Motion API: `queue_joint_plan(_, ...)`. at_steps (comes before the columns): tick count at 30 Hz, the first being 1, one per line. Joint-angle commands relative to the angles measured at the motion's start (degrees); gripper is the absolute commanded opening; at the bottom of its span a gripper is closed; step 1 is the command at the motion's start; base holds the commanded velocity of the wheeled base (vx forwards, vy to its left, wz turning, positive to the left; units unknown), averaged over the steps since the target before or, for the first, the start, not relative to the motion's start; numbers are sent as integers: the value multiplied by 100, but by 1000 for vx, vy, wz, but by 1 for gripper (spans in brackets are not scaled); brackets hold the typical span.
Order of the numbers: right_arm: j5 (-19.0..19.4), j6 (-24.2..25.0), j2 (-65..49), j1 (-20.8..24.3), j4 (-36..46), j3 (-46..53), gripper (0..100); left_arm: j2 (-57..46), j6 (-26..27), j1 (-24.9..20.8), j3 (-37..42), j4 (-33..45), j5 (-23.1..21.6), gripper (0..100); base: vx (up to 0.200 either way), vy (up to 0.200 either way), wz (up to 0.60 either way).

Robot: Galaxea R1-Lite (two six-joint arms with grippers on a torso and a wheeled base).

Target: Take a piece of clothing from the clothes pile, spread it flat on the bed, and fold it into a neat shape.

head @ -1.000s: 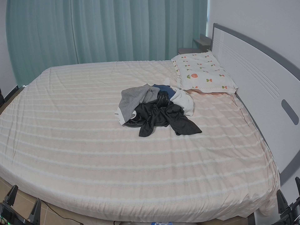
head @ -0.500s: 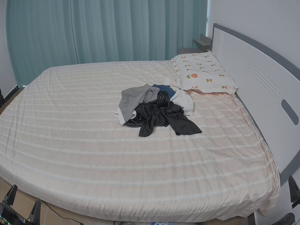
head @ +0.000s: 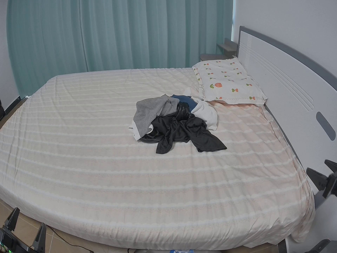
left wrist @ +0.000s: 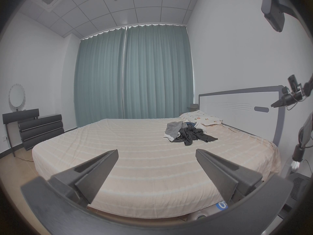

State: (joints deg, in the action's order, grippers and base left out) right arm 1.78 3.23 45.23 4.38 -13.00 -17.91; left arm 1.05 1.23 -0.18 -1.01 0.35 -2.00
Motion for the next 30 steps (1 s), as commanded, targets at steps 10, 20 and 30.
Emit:
queue_joint_plan(10,-1145,1408,8213,1127,-2058,-4449,100,9,18,1,92,0,-11,100,0,0,0)
queue_joint_plan(20,-1285,2235,9663,1136,-1267,-6480,100,9,9,1,92,0,-2,100,0,0,0)
queue_joint_plan(30,-1294,2841,10955,1215,104,-9055,100,1,9,1,92,9,7,100,0,0,0)
